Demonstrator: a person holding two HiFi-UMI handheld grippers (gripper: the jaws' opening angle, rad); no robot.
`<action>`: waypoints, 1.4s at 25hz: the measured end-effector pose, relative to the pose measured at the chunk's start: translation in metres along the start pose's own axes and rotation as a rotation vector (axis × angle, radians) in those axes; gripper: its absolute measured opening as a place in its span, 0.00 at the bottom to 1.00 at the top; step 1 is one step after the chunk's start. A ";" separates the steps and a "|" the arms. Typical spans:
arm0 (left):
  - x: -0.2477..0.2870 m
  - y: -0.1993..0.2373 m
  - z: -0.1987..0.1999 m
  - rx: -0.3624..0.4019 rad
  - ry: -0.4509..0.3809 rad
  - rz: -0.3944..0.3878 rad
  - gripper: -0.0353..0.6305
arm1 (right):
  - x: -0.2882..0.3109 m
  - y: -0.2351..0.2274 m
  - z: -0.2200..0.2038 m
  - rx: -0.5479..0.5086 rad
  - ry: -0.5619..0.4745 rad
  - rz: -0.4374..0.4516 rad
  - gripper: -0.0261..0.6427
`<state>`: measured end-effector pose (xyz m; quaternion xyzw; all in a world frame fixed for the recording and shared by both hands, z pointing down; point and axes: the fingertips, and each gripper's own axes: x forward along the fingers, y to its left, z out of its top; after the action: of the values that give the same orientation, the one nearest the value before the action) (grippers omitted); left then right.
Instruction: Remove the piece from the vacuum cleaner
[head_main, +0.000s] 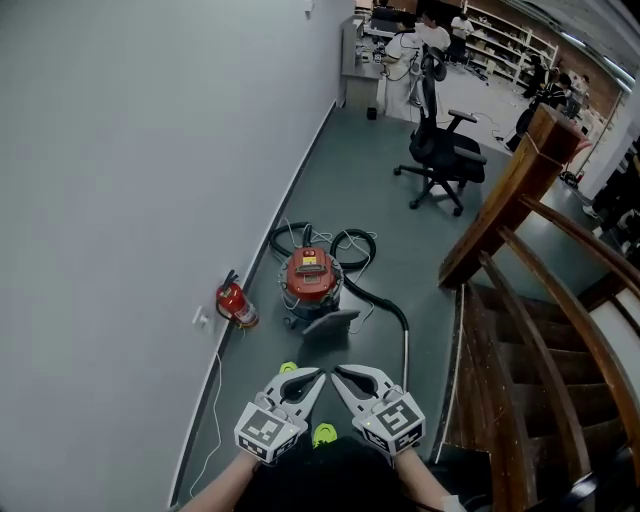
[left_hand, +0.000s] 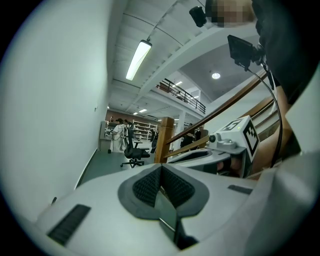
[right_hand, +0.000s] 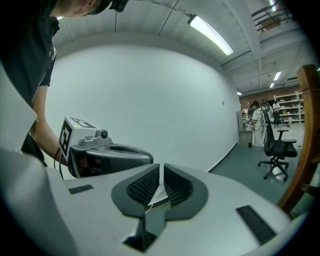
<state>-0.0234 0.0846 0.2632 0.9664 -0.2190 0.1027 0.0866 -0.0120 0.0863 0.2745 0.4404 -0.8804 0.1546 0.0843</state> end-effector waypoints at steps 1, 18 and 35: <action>0.002 0.001 0.001 0.003 0.001 -0.010 0.07 | 0.001 -0.003 0.000 0.001 0.000 -0.005 0.07; 0.035 0.051 0.002 -0.006 0.032 -0.105 0.13 | 0.047 -0.052 0.007 0.029 0.043 -0.075 0.11; 0.082 0.120 -0.007 -0.039 0.090 -0.174 0.23 | 0.108 -0.108 0.001 0.054 0.135 -0.113 0.15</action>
<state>-0.0052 -0.0542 0.3043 0.9744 -0.1319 0.1338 0.1237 0.0101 -0.0563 0.3255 0.4801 -0.8419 0.2025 0.1400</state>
